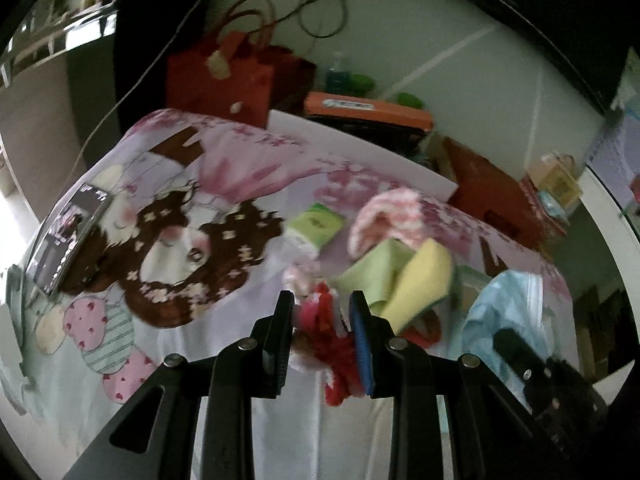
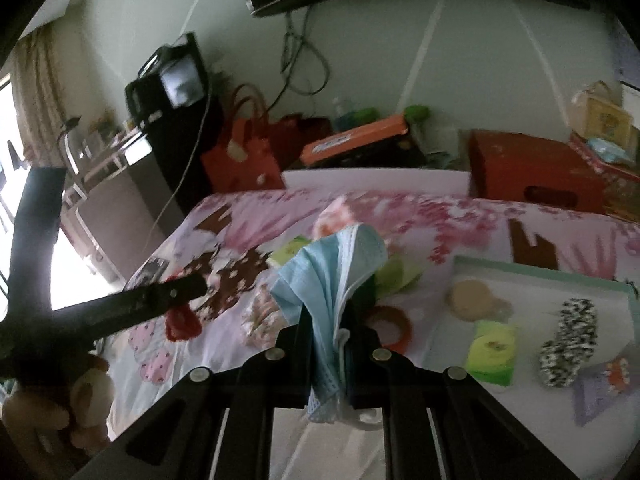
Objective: Organize soft objects
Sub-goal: 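Carry the face mask and red hair clip over the tray with both tools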
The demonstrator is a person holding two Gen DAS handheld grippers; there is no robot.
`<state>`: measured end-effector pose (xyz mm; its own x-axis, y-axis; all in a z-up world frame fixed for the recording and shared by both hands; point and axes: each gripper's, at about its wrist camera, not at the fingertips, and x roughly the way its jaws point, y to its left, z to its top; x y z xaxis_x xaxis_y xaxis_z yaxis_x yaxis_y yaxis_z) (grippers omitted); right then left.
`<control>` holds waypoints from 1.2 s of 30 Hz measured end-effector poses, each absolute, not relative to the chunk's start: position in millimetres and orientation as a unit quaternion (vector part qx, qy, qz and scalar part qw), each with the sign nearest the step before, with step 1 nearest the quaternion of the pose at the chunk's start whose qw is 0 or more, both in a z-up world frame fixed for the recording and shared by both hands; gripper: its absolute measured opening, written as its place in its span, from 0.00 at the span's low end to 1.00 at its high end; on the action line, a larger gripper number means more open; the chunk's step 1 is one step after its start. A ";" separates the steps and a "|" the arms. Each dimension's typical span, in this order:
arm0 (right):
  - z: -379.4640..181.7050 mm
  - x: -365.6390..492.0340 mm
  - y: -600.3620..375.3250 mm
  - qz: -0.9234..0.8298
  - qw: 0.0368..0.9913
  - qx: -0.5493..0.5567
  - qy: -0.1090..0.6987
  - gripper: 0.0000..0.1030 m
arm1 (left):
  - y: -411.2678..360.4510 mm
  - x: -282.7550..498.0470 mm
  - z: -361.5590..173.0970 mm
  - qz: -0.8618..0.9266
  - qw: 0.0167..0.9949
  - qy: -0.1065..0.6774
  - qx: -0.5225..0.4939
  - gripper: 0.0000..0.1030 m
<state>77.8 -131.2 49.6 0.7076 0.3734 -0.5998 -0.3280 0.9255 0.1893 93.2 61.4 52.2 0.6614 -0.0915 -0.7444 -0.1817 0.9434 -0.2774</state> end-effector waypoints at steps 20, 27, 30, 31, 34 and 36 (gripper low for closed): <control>42.2 94.9 -303.6 -0.036 0.921 0.161 0.354 0.12 | -36.9 110.2 90.8 -0.063 0.908 0.407 -0.071 0.28; 37.1 89.2 -356.5 -0.094 0.911 0.200 0.348 0.12 | -108.5 128.6 80.4 -0.137 0.897 0.420 -0.017 0.28; 33.3 89.6 -372.7 -0.112 0.907 0.214 0.346 0.12 | -136.6 135.9 67.9 -0.164 0.889 0.427 0.003 0.28; 32.0 89.7 -377.5 -0.117 0.905 0.220 0.344 0.12 | -141.2 137.6 65.3 -0.168 0.887 0.430 0.005 0.28; 28.0 91.3 -386.2 -0.126 0.904 0.224 0.341 0.12 | -158.1 146.0 53.7 -0.183 0.882 0.434 0.005 0.28; 26.1 94.3 -386.8 -0.129 0.905 0.218 0.341 0.12 | -164.9 150.8 47.4 -0.190 0.880 0.434 0.006 0.28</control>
<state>94.3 -386.8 26.1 0.7343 -0.0856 -0.6734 0.3828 0.8715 0.3066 150.8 -164.9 47.4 0.5506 -0.3293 -0.7671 0.3395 0.9278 -0.1547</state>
